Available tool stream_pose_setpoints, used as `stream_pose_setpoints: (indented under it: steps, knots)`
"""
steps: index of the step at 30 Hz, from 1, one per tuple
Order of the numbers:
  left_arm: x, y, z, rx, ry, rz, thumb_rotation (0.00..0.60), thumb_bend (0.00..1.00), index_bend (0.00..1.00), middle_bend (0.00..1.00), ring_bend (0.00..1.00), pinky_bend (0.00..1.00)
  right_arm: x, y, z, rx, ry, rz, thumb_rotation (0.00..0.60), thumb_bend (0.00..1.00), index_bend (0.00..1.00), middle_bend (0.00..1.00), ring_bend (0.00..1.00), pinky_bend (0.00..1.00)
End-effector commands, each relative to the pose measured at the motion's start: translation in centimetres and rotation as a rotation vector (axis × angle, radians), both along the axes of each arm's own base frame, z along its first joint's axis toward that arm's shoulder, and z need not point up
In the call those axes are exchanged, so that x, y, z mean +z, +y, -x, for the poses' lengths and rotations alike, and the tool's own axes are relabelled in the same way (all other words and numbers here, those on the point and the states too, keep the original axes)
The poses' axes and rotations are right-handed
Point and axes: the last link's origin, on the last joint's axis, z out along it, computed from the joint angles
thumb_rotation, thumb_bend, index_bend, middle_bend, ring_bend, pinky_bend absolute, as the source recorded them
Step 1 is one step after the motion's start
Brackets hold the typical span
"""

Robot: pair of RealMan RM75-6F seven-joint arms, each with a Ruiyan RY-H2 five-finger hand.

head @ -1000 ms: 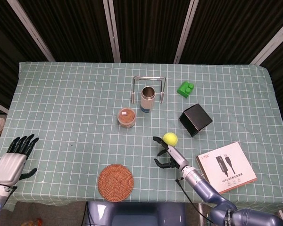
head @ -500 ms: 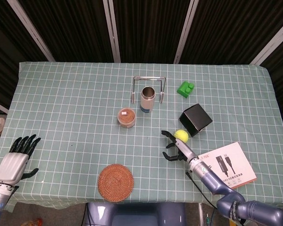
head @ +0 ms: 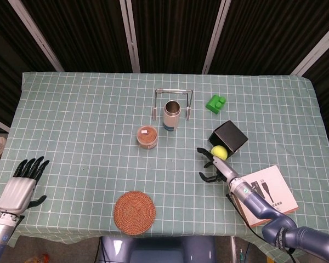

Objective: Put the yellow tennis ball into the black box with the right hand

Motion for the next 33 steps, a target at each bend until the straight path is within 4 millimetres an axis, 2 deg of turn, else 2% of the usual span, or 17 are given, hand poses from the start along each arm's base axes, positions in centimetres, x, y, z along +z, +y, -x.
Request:
stream_pose_setpoints:
  steps: [1, 11, 13, 16, 18, 26, 33]
  knots:
    - [-0.1, 0.1, -0.1, -0.001, 0.002, 0.001, 0.600, 0.16, 0.00, 0.00, 0.00, 0.00, 0.5, -0.4, 0.4, 0.013, 0.031, 0.004, 0.600, 0.50, 0.01, 0.08, 0.01, 0.27]
    - [-0.5, 0.3, -0.2, 0.003, 0.012, 0.011, 0.600, 0.16, 0.00, 0.00, 0.00, 0.00, 1.8, -1.2, 1.1, 0.046, 0.094, 0.035, 0.600, 0.50, 0.01, 0.08, 0.01, 0.24]
    - [-0.6, 0.3, -0.2, 0.003, 0.012, 0.013, 0.600, 0.16, 0.00, 0.00, 0.00, 0.00, 1.8, -1.3, 1.2, 0.045, 0.090, 0.046, 0.600, 0.50, 0.01, 0.08, 0.01, 0.18]
    - [-0.6, 0.4, -0.2, 0.003, 0.012, 0.016, 0.600, 0.16, 0.00, 0.00, 0.00, 0.00, 1.9, -1.3, 1.1, 0.041, 0.076, 0.056, 0.600, 0.50, 0.01, 0.08, 0.01, 0.04]
    - [-0.6, 0.4, -0.2, 0.003, 0.013, 0.016, 0.600, 0.16, 0.00, 0.00, 0.00, 0.00, 2.0, -1.4, 1.0, 0.041, 0.060, 0.068, 0.600, 0.50, 0.01, 0.08, 0.01, 0.00]
    - [-0.7, 0.5, -0.2, 0.005, 0.014, 0.021, 0.600, 0.16, 0.00, 0.00, 0.00, 0.00, 2.2, -1.7, 1.0, 0.061, 0.042, 0.085, 0.600, 0.50, 0.02, 0.13, 0.03, 0.00]
    - [-0.8, 0.4, -0.3, 0.000, 0.010, 0.036, 0.600, 0.16, 0.00, 0.00, 0.00, 0.00, 2.5, -1.5, 1.1, 0.091, 0.056, 0.090, 0.600, 0.50, 0.02, 0.13, 0.03, 0.00]
